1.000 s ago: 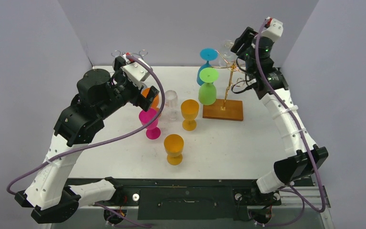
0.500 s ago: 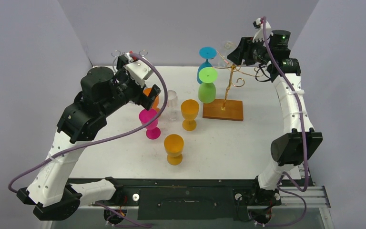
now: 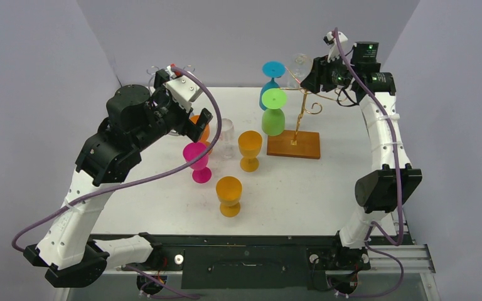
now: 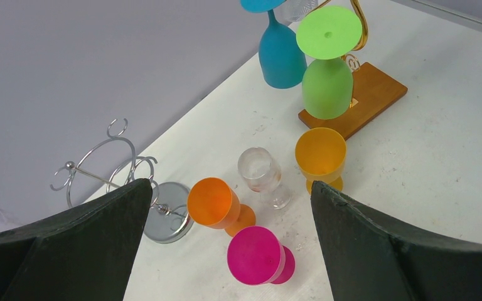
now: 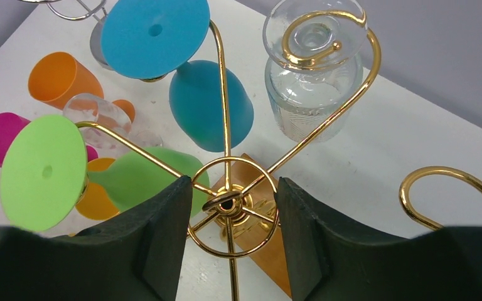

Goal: Place the wine glass upside down on the wine glass rack
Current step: Adjust the wine rack at the center of the board.

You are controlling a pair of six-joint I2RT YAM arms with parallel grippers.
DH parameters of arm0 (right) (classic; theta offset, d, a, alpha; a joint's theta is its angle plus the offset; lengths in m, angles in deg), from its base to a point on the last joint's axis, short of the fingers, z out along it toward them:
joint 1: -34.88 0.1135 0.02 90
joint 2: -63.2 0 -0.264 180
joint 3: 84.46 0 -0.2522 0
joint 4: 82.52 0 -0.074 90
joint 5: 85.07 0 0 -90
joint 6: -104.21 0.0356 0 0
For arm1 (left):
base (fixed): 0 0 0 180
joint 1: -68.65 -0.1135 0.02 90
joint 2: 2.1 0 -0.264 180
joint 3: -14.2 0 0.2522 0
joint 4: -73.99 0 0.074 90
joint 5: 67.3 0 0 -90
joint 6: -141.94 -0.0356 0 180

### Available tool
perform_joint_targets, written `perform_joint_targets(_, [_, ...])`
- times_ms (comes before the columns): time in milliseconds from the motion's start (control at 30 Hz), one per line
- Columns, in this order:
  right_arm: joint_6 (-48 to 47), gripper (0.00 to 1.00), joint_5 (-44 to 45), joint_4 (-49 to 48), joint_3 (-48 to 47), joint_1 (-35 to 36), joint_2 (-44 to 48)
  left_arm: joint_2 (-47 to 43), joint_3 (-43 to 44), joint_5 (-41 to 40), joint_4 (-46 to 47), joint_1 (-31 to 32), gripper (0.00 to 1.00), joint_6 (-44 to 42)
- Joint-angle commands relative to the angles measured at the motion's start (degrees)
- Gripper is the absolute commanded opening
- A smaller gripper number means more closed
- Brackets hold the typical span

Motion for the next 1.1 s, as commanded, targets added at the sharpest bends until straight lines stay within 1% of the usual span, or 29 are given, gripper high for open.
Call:
perform_joint_targets(0, [-2.9, 0.47, 2.4, 2.1, 0.8, 1.4, 1.8, 0.0, 2.5, 0.5, 1.6, -0.2, 0.96, 0.7])
perform_joint_targets(133, [-4.7, 0.37, 9.2, 3.1, 0.3, 4.6, 1.5, -0.3, 2.5, 0.2, 1.5, -0.2, 0.96, 0.6])
perform_joint_targets(267, [-5.5, 0.18, 13.7, 4.2, 0.0, 6.6, 1.2, -0.7, 2.2, 0.1, 1.4, -0.3, 0.96, 0.5])
perform_joint_targets(433, [-3.7, 0.00, 17.4, 2.5, 2.2, 7.4, 2.7, -1.1, 1.9, 0.2, 1.4, -0.3, 0.96, 0.5])
perform_joint_targets(500, [-2.4, 0.00, 19.1, 0.4, 4.3, 7.9, 4.0, -1.4, 1.6, 0.3, 1.5, -0.3, 0.96, 0.5])
perform_joint_targets(633, [3.9, 0.00, 27.0, -7.9, 11.1, 10.2, 8.3, -1.7, 1.1, 0.4, 1.7, -0.3, 0.96, 0.6])
perform_joint_targets(767, [15.8, 0.00, 42.3, -15.5, 16.1, 14.0, 11.0, -2.0, 0.9, 0.5, 1.7, -0.3, 0.96, 0.6])
perform_joint_targets(833, [20.6, 0.00, 52.0, -19.4, 18.7, 16.7, 12.3, -2.0, 0.9, 0.4, 1.8, -0.3, 0.96, 0.6])
perform_joint_targets(900, [25.2, 0.00, 59.9, -20.9, 19.9, 18.7, 12.8, -2.1, 0.9, 0.5, 1.7, -0.3, 0.96, 0.7])
perform_joint_targets(967, [29.5, 0.00, 65.8, -21.7, 20.1, 19.7, 12.7, -2.3, 0.9, 0.5, 1.5, -0.3, 0.96, 0.7])
perform_joint_targets(1067, [34.5, 0.00, 71.8, -23.3, 19.5, 21.1, 12.5, -2.7, 0.5, 0.5, 1.5, -0.3, 0.96, 0.6])
